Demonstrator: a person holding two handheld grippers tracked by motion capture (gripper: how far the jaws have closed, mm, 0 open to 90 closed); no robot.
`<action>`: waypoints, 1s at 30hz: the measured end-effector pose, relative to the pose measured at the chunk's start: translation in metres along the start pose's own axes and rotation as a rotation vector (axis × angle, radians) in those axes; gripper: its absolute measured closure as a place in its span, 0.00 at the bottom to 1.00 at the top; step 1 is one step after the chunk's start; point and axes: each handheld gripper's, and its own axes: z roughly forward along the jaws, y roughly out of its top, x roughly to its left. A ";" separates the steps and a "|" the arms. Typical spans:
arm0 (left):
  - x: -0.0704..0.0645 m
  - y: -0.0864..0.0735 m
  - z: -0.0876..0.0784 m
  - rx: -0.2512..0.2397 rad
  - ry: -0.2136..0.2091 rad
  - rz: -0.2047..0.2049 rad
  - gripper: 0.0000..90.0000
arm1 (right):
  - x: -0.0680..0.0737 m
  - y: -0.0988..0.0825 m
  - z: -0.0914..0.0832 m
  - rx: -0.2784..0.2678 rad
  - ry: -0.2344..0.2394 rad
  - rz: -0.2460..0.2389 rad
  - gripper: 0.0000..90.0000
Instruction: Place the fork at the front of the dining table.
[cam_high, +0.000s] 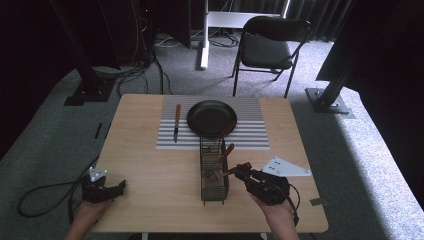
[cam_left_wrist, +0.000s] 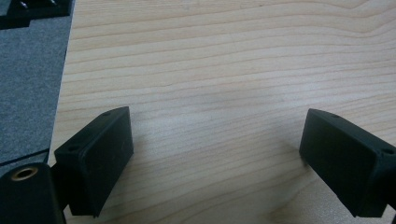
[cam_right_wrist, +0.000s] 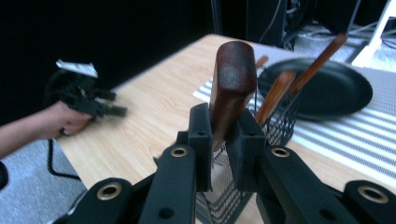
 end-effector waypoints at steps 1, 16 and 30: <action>0.000 0.000 0.000 0.000 0.000 0.000 0.11 | 0.000 0.002 -0.002 -0.007 0.002 0.001 0.90; 0.000 0.000 0.000 0.000 0.000 0.000 0.11 | -0.011 0.044 -0.053 -0.153 -0.065 -0.033 0.90; 0.000 0.000 0.000 0.000 0.000 0.000 0.11 | -0.041 0.038 -0.078 -0.170 -0.174 0.019 0.90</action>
